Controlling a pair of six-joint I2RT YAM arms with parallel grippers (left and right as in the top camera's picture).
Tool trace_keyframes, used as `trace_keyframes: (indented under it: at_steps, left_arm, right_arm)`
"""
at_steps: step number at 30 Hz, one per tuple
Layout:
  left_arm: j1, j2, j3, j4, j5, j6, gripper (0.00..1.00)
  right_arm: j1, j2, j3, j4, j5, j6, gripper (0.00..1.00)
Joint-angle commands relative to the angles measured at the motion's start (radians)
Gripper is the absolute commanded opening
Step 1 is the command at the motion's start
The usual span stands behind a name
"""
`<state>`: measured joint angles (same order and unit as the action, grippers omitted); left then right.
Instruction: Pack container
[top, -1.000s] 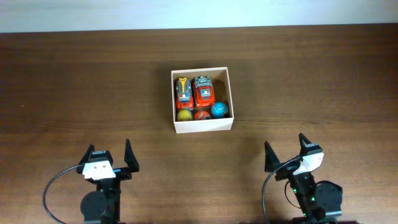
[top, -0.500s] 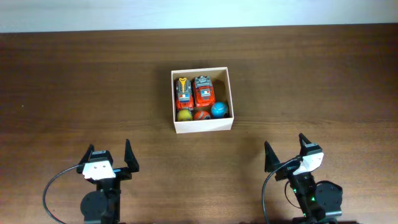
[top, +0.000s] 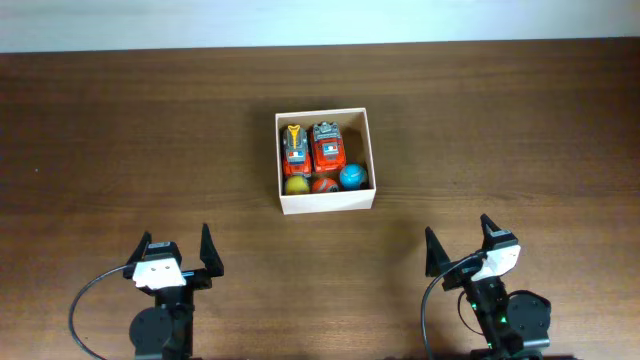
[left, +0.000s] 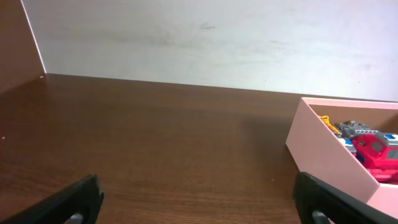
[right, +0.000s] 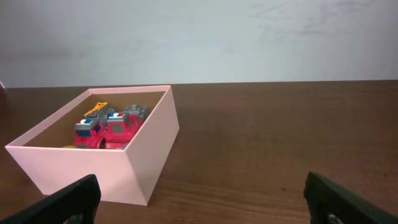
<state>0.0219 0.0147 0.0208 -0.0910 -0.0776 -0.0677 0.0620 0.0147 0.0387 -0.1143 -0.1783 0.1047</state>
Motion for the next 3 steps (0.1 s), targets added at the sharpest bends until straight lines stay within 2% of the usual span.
trace_keyframes:
  at_steps: [1, 3]
  left_arm:
    - [0.003, -0.01, -0.004, -0.001, 0.014, 0.016, 0.99]
    - [0.003, -0.01, -0.004, -0.001, 0.014, 0.016, 0.99]
  right_arm:
    - [0.011, -0.011, -0.012, 0.005, -0.002, -0.003, 0.99]
    - [0.011, -0.011, -0.012, 0.005, -0.002, -0.003, 0.99]
